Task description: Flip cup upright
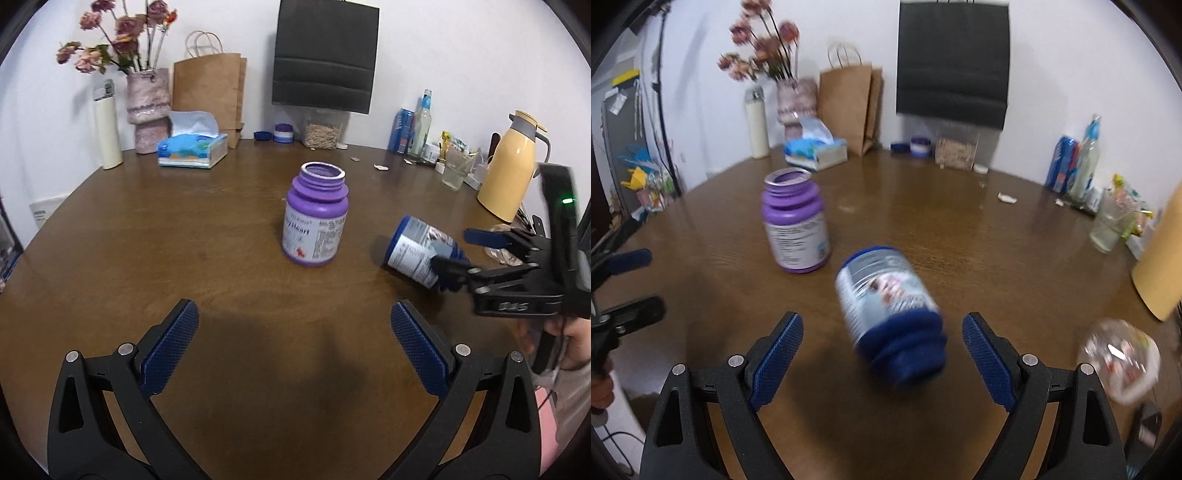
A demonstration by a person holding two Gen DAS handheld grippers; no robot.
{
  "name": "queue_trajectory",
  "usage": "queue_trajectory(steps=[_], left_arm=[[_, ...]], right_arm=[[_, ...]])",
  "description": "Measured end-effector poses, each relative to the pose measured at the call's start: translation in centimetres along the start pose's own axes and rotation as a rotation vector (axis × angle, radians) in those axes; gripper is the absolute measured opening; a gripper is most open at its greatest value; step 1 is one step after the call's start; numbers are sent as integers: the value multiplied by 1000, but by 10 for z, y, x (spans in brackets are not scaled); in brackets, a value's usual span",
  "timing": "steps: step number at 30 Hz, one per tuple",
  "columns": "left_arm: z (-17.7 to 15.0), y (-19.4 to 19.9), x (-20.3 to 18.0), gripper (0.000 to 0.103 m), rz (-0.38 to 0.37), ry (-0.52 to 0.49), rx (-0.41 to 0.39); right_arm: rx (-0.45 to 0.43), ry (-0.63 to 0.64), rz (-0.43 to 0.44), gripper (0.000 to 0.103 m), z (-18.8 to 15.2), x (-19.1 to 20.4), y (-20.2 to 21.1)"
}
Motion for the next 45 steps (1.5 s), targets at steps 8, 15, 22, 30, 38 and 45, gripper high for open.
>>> queue_trajectory(steps=[8,15,22,30,38,45], left_arm=[[15,-13,-6,103,-121,-18,-5],[13,-17,-24,100,-270,-15,40],[6,-34,-38,52,-223,-60,105],[0,-17,-27,51,-129,-103,99],[14,-24,-59,83,-332,-165,189],[1,-58,-95,60,-316,-383,369]], right_arm=[[77,24,57,70,-1,-2,-30],[82,240,281,69,-50,64,20],[40,355,339,72,-73,86,39],[49,179,236,82,-75,45,38],[26,54,192,82,-66,18,47],[53,-39,50,82,-69,-22,58]])
Point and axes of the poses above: each gripper's, at about its wrist camera, not at the fingertips, and y roughly against the way its jaws point, x to its left, z to its top, the point moved 2 cm from there along -y, roughly the way its jaws point, and after that the axes turned 7 degrees about -y, right-handed, at the moved point
